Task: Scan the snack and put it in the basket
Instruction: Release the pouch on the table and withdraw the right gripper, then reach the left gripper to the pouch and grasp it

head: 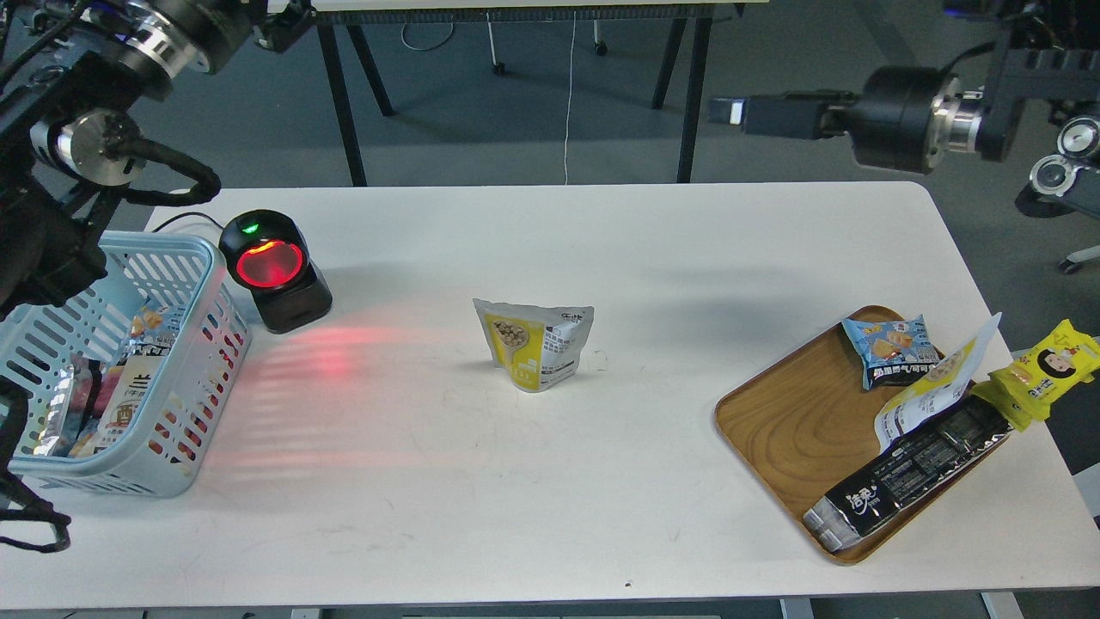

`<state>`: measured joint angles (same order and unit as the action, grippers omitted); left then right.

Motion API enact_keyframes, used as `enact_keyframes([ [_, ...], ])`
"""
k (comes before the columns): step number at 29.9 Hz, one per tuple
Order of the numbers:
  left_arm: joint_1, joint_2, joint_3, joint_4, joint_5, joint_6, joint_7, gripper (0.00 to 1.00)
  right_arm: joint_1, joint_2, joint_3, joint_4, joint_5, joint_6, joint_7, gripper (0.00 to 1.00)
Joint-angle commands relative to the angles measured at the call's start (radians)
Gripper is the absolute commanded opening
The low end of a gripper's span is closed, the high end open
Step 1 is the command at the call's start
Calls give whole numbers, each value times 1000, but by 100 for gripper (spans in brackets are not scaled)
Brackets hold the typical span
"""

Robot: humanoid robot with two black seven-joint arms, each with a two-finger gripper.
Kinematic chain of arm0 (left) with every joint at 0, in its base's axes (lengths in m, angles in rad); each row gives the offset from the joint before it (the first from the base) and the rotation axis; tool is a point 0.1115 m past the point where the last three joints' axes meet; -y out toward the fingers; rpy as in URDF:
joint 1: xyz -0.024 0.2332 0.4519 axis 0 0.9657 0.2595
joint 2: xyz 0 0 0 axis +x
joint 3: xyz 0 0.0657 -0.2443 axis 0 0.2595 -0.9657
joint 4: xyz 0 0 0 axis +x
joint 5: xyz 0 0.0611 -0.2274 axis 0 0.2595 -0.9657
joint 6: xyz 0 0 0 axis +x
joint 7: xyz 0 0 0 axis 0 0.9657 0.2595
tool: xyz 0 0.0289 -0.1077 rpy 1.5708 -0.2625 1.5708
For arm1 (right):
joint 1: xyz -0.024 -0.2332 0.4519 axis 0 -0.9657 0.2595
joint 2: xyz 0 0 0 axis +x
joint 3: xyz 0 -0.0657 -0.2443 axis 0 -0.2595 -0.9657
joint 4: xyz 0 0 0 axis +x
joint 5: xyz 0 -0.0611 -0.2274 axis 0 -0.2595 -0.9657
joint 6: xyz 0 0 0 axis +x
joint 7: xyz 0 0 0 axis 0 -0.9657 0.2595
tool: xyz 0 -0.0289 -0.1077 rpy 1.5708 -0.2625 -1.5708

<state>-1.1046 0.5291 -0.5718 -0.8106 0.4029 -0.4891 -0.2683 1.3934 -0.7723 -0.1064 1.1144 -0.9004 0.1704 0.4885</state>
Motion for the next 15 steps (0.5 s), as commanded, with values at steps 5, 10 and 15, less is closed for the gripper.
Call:
enact_keyframes([
  [5,9,66,-2,-360,606,0,-12,96,-198,5,177,-117,469,-46,0,99],
  [10,6,77,4,-507,923,0,-92,95,-263,118,214,-344,866,76,0,99],
  [15,12,39,59,-570,1308,0,-107,95,-309,260,261,-605,1145,167,0,99],
])
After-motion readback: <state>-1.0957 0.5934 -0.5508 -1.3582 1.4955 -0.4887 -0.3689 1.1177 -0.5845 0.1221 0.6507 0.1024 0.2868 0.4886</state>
